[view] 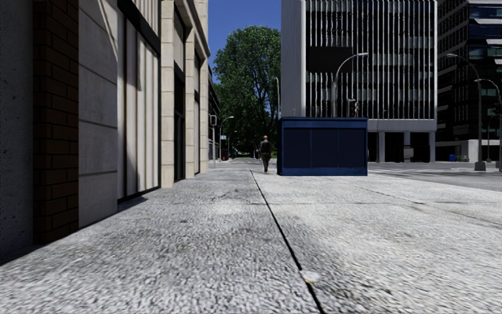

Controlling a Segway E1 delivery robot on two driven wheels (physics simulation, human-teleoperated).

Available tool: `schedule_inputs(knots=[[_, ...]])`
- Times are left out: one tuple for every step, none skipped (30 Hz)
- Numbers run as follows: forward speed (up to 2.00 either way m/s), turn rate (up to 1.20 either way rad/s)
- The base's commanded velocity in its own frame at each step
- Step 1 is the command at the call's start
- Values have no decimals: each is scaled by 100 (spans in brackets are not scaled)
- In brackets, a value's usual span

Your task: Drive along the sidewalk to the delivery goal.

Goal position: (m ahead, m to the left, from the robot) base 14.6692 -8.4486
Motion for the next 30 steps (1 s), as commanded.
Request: schedule_inputs(knots=[[200,0],[200,0],[200,0],[200,0],[200,0],[200,0],[200,0],[200,0],[200,0],[200,0],[200,0],[200,0],[200,0],[200,0],[200,0],[200,0],[200,0],[200,0],[200,0],[200,0],[200,0],[200,0],[200,0],[200,0],[200,0],[200,0],[200,7],[200,7],[200,16],[200,21]])
